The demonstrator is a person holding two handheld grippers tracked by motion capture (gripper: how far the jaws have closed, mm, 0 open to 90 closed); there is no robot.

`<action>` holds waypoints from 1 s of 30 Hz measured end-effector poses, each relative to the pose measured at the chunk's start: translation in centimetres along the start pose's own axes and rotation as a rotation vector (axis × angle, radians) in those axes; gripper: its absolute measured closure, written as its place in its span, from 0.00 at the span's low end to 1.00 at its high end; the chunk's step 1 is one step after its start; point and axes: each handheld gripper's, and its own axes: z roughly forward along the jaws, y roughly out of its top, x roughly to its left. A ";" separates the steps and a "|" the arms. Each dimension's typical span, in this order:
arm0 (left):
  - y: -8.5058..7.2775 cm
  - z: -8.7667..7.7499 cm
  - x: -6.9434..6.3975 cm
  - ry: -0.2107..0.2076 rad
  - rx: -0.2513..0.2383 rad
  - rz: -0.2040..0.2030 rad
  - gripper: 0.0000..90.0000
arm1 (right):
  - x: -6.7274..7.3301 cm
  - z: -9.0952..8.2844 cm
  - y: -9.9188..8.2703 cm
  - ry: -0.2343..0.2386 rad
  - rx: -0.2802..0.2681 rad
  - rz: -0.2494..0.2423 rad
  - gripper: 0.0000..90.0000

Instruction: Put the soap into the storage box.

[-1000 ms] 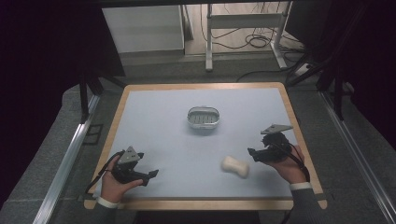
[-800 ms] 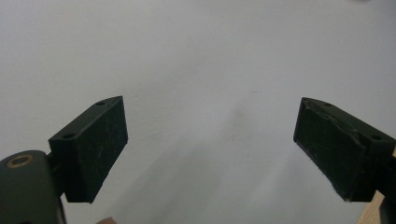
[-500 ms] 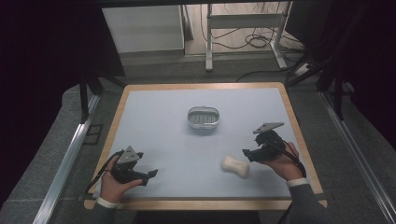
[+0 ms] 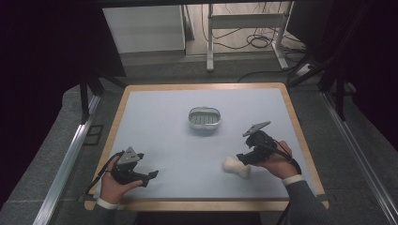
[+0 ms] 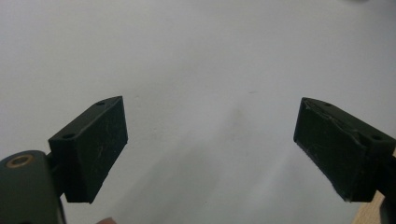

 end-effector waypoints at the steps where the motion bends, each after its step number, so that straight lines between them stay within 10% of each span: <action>1: 0.0 0.0 0.0 0.001 0.001 -0.001 0.11 | 0.2 0.1 0.1 0.008 0.011 -0.006 0.26; 30: 0.0 -0.1 0.0 0.000 -0.003 -0.001 0.12 | 2.5 4.1 0.5 0.109 0.233 -0.104 0.36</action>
